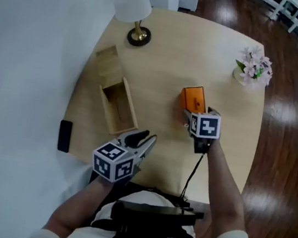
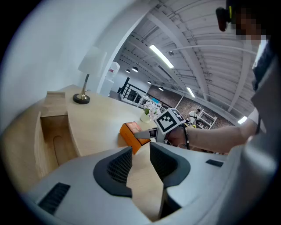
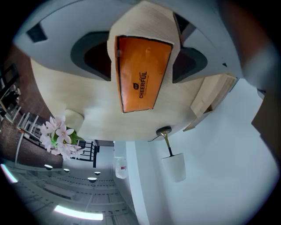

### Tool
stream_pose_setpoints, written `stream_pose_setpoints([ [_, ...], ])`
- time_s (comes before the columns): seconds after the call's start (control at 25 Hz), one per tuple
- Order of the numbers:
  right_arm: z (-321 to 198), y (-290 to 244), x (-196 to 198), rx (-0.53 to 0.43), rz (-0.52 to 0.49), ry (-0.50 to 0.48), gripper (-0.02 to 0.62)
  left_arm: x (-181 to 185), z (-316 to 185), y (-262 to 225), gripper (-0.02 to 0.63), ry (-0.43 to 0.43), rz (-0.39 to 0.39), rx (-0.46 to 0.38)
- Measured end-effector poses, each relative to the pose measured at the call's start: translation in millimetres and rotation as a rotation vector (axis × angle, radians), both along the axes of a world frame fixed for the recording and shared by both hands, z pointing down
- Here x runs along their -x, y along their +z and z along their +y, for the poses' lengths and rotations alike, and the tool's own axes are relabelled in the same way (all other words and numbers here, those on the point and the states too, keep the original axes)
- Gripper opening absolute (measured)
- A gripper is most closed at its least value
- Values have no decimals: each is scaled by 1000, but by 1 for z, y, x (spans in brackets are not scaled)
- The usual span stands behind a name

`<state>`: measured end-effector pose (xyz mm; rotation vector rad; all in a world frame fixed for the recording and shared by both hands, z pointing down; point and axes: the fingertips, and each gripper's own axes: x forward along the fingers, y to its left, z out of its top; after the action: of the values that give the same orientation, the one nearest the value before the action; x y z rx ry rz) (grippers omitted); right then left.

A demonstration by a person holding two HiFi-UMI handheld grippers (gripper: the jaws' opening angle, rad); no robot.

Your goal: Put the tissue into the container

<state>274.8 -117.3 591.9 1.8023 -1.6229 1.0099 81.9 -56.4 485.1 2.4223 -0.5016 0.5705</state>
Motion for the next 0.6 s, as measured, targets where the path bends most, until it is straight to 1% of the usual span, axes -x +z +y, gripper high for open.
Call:
stream_pose_setpoints([
  [0.12, 2, 16, -4, 54, 8, 9, 436, -4, 2, 2, 115, 0, -2, 9],
  [0.24, 4, 32, -4, 90, -37, 28, 436, -5, 2, 6, 115, 4, -11, 16],
  [0.44, 5, 45, 1, 89, -167, 48, 434, 0, 2, 11, 115, -10, -20, 30],
  [0.6, 5, 43, 0, 81, -169, 41, 428, 7, 2, 14, 115, -27, -26, 38],
])
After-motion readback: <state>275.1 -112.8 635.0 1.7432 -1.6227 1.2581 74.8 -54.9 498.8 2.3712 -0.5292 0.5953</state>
